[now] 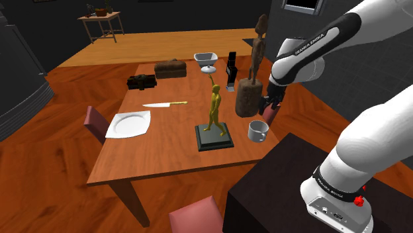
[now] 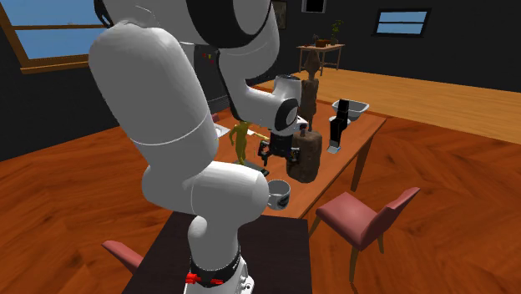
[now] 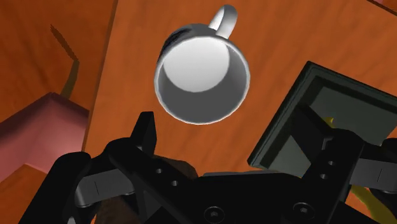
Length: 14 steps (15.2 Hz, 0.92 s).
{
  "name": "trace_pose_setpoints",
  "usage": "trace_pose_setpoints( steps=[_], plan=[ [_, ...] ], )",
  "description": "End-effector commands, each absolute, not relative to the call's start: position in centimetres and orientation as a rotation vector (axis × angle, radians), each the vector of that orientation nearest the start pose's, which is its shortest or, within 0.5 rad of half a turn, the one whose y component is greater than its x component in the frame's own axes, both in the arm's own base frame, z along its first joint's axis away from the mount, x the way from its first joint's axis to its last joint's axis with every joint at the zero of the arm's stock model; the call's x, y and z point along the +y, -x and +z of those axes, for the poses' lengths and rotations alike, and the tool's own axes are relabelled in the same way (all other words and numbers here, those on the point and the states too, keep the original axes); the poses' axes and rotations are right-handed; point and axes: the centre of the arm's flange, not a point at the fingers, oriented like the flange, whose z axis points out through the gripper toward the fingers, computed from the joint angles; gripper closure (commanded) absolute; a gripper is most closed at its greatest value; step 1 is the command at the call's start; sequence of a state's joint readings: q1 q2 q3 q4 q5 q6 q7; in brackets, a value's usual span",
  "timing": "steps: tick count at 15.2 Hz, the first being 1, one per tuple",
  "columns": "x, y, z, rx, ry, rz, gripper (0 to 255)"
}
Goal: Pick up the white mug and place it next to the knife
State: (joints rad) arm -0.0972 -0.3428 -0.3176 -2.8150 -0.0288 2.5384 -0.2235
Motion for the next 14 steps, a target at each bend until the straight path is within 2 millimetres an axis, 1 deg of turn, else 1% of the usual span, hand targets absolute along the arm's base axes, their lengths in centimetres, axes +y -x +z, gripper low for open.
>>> trace_pose_setpoints(
  steps=[1,8,9,14],
  plan=[
    [-14.9,-34.3,27.8,0.24,3.068,-0.126,0],
    [-18.9,-35.2,19.7,0.256,3.078,-0.144,0],
    [-18.9,-35.2,19.6,0.256,3.078,-0.144,0],
    [-18.8,-35.4,17.0,0.256,3.078,-0.144,0]
  ],
)
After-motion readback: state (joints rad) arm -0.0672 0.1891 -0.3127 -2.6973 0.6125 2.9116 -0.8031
